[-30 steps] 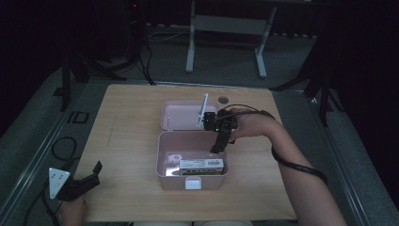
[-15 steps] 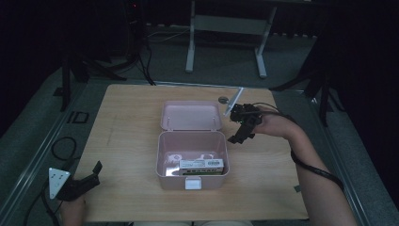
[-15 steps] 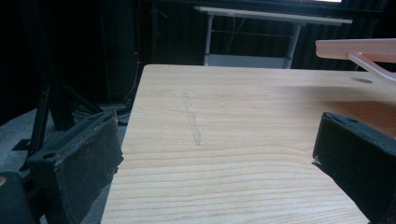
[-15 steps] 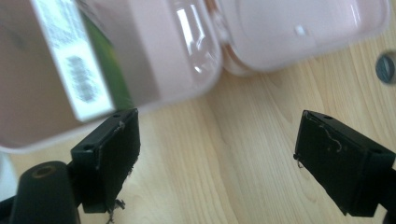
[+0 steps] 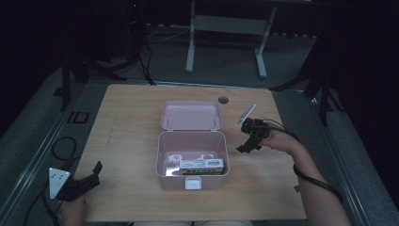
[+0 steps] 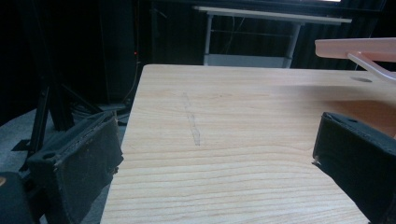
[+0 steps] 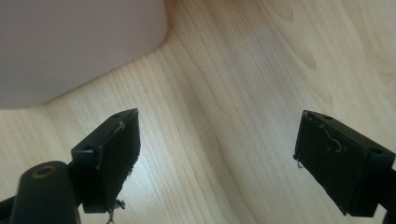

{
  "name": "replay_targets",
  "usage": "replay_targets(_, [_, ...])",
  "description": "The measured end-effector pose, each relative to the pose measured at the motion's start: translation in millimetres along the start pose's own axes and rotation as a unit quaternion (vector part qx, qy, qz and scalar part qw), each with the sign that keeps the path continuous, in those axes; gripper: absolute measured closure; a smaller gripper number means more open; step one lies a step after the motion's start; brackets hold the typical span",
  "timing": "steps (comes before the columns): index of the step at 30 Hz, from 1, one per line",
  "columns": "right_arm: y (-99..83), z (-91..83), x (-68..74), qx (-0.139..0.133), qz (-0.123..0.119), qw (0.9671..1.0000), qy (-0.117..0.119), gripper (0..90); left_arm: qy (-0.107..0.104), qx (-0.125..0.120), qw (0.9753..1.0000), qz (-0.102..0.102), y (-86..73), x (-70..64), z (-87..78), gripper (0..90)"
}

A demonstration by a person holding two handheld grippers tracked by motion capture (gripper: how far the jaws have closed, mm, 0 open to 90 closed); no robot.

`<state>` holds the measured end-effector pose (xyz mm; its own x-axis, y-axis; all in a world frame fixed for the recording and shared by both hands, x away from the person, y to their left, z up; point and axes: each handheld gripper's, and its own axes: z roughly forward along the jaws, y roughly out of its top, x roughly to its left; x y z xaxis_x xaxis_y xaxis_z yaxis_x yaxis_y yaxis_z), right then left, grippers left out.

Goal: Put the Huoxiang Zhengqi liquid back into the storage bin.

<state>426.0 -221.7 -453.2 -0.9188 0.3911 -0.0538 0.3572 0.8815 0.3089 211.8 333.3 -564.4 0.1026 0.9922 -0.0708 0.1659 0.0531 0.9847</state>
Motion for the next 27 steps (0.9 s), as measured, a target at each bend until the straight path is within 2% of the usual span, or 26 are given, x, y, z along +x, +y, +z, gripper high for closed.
replay_targets(5, [-20.3, 16.5, -3.3, -0.006, 0.022, 0.9997, 0.005, 13.9, 0.000, 0.000, 1.0000, 0.000, 0.0, -0.1, 0.0, 1.0])
replay_targets(12, [-41.0, 25.1, -8.1, -0.012, 0.046, 0.9989, 0.002, 13.9, 0.001, 0.000, 1.0000, 0.000, 0.0, -0.1, 0.1, 1.0])
replay_targets(14, [-47.1, 25.9, -10.0, -0.023, 0.059, 0.9980, -0.007, 13.9, 0.001, 0.000, 1.0000, 0.000, 0.0, -0.2, 0.1, 1.0])
replay_targets(15, [-54.0, 27.0, -11.8, -0.039, 0.069, 0.9968, -0.011, 13.8, 0.001, 0.000, 1.0000, -0.001, 0.0, 0.1, 0.1, 1.0])
replay_targets(18, [-61.0, 28.9, -13.2, -0.051, 0.080, 0.9953, -0.022, 13.7, 0.001, 0.000, 1.0000, -0.001, 0.0, 0.0, 0.2, 1.0])
replay_targets(20, [-68.2, 31.0, -14.6, -0.067, 0.091, 0.9931, -0.032, 13.7, 0.001, 0.001, 1.0000, 0.000, 0.1, 0.0, 0.2, 1.0])
replay_targets(23, [-79.8, 33.9, -16.3, -0.101, 0.111, 0.9876, -0.046, 13.7, 0.000, -0.001, 1.0000, -0.002, 0.0, 0.2, 0.1, 1.0])
replay_targets(25, [-87.8, 35.8, -17.1, -0.125, 0.129, 0.9820, -0.057, 13.7, 0.000, 0.000, 1.0000, -0.002, 0.0, 0.2, 0.1, 1.0])
replay_targets(26, [-96.1, 37.3, -17.9, -0.154, 0.151, 0.9741, -0.068, 13.6, 0.000, 0.000, 1.0000, -0.001, 0.0, 0.1, 0.1, 1.0])
replay_targets(27, [-96.1, 37.3, -17.9, -0.154, 0.151, 0.9741, -0.068, 13.6, 0.001, 0.000, 1.0000, -0.001, 0.0, 0.0, 0.1, 1.0])
